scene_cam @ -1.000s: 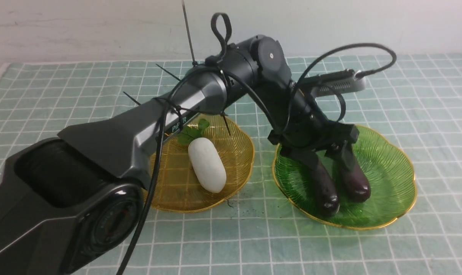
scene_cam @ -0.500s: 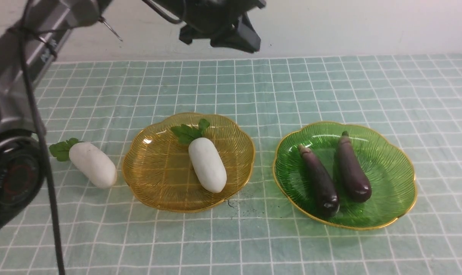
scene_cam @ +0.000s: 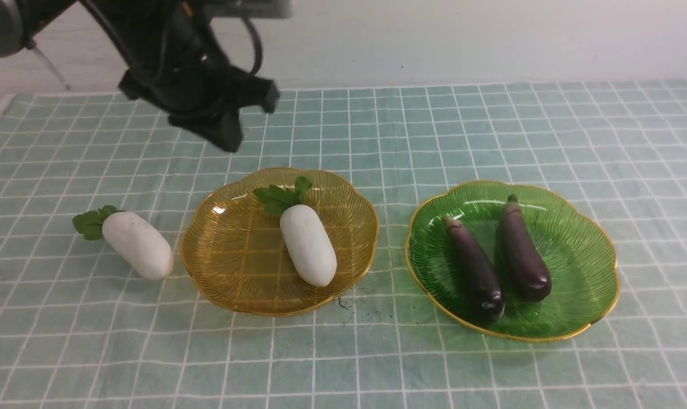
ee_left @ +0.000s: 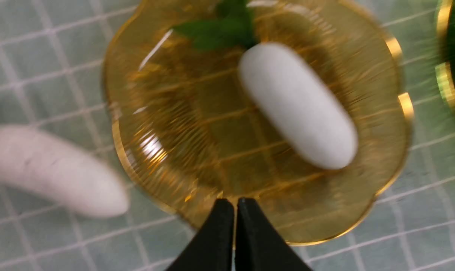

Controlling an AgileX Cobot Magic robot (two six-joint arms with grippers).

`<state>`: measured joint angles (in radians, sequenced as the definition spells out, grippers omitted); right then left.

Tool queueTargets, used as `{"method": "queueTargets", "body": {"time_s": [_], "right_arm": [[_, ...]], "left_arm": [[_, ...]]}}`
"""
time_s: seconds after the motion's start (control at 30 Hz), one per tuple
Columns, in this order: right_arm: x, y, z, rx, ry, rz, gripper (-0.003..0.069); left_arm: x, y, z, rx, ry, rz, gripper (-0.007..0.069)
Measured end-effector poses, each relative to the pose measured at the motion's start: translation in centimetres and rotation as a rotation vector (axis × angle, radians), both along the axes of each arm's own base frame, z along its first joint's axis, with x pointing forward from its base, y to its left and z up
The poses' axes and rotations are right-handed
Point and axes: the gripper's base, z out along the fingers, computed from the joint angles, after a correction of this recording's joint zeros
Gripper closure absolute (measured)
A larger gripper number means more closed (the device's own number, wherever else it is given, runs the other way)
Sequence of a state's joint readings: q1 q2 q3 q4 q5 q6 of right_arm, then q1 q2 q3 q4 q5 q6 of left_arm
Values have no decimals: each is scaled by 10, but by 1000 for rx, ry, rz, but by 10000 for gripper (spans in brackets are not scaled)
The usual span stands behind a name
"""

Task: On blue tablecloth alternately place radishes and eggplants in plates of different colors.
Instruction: 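Pick up the white radish and place it in the left plate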

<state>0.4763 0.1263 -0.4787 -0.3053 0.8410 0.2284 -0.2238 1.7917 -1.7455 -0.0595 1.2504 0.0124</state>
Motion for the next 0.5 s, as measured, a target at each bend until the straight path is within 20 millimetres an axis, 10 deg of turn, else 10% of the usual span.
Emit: {"method": "queueTargets", "body": {"time_s": [0.27, 0.5], "right_arm": [[0, 0, 0, -7, -4, -4, 674], [3, 0, -5, -38, -16, -10, 674]], "left_arm": [[-9, 99, -45, -94, 191, 366, 629], [-2, 127, -64, -218, 248, 565, 615]]}}
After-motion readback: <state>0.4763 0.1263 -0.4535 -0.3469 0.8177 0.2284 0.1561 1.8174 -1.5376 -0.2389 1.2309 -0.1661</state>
